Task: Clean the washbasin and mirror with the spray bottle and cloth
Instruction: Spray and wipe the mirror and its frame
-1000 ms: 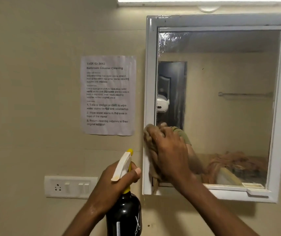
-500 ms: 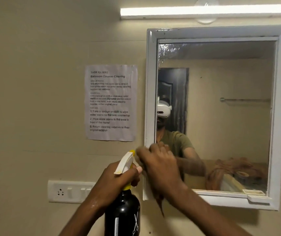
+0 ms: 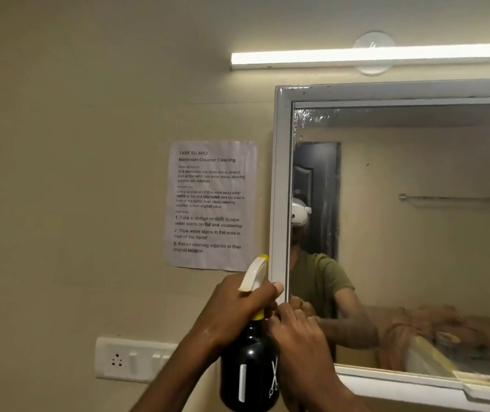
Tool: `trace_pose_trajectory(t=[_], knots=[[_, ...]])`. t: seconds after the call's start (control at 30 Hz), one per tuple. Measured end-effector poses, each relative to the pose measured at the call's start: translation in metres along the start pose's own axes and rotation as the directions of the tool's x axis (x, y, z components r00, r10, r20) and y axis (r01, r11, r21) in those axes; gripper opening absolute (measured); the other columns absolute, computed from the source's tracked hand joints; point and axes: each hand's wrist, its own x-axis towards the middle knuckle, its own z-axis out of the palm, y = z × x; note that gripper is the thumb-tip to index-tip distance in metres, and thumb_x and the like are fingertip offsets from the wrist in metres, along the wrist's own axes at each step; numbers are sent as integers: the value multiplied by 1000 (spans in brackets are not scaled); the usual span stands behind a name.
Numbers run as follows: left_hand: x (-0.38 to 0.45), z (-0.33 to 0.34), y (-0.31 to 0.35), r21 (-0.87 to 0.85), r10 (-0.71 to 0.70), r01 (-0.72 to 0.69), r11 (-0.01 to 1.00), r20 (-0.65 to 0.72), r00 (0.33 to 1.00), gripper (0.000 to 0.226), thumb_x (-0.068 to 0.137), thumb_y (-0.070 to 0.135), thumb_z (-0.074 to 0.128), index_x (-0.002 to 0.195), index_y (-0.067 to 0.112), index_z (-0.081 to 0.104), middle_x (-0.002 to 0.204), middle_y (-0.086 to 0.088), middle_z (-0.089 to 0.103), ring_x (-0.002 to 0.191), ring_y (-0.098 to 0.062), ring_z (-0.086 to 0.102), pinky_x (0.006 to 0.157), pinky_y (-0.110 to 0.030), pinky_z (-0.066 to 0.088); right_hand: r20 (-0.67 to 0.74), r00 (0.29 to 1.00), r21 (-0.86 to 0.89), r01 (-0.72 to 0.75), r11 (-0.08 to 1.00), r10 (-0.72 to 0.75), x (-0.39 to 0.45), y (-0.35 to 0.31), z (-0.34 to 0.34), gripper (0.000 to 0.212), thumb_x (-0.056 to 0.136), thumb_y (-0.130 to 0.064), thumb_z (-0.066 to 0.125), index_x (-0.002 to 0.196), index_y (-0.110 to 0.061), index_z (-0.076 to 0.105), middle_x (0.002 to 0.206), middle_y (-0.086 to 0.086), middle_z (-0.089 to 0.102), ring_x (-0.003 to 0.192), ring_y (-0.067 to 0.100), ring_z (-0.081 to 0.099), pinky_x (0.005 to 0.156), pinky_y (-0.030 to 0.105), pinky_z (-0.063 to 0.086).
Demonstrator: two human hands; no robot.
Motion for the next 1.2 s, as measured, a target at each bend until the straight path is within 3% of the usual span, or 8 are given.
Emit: trace_pose_trajectory(t=[0.17, 0.27, 0.33, 0.47, 0.73, 0.87, 1.0, 1.2], knots=[[13, 15, 7, 88, 31, -20, 996, -122, 992, 38, 76, 45, 62, 68, 8, 68, 68, -11, 71, 63, -18, 67, 68, -31, 53, -38, 999, 40, -5, 999, 6, 4, 7, -4, 27, 70, -46, 52, 90, -35, 37, 75, -13, 59, 61, 3, 59, 51, 22, 53], [12, 11, 9, 15, 23, -22, 1000, -48, 999, 37, 73, 48, 63, 73, 11, 67, 75, -12, 71, 74, -29, 70, 77, -43, 55, -1, 1000, 12, 12, 1000, -12, 8, 11, -8, 37, 66, -46, 70, 93, -35, 46, 78, -12, 61, 65, 4, 61, 55, 22, 53], [13, 3, 16, -38, 21, -21, 999, -2, 1000, 38, 72, 49, 66, 78, 11, 66, 85, -19, 69, 75, -28, 67, 79, -46, 54, 11, 1000, 17, 12, 1000, -12, 22, 13, -16, 24, 75, -46, 57, 97, -34, 55, 82, -10, 59, 69, 10, 61, 58, 25, 52], [24, -20, 48, -192, 69, -81, 978, -72, 995, 9, 70, 39, 76, 71, 30, 72, 81, -15, 71, 72, -16, 65, 68, -28, 51, -59, 998, 74, -28, 997, 32, 83, 22, -53, 31, 88, -45, 50, 118, -40, 46, 89, -6, 49, 78, 15, 51, 69, 29, 43], [72, -44, 84, -143, 56, -61, 988, -42, 998, 25, 82, 33, 68, 78, 9, 70, 68, -10, 69, 65, -24, 66, 72, -40, 50, -220, 965, 101, -124, 987, 143, 183, 36, -100, 50, 85, -42, 64, 128, -40, 38, 108, -1, 46, 94, 16, 50, 78, 30, 45], [78, -46, 93, -196, 63, -66, 978, -22, 998, 27, 83, 36, 65, 84, 9, 69, 75, -9, 72, 71, -25, 68, 72, -37, 54, -135, 986, 119, -78, 990, 94, 127, 31, -72, 51, 88, -47, 54, 133, -49, 30, 104, -6, 42, 94, 14, 50, 74, 26, 40], [82, -40, 97, -174, 3, 18, 985, 116, 993, 43, 74, 41, 73, 96, 4, 67, 80, -8, 73, 73, -21, 69, 70, -31, 56, -41, 994, 61, -97, 993, 100, 108, 37, -62, 66, 61, -53, 60, 124, -44, 45, 86, -8, 52, 68, 10, 58, 54, 24, 49], [85, -30, 93, -94, -4, 9, 996, 47, 999, 31, 83, 34, 66, 86, 4, 68, 66, -7, 70, 61, -20, 64, 65, -30, 51, -70, 990, 35, -117, 992, 119, 104, 44, -60, 77, 55, -57, 58, 128, -44, 40, 82, -9, 54, 63, 11, 59, 48, 25, 52]])
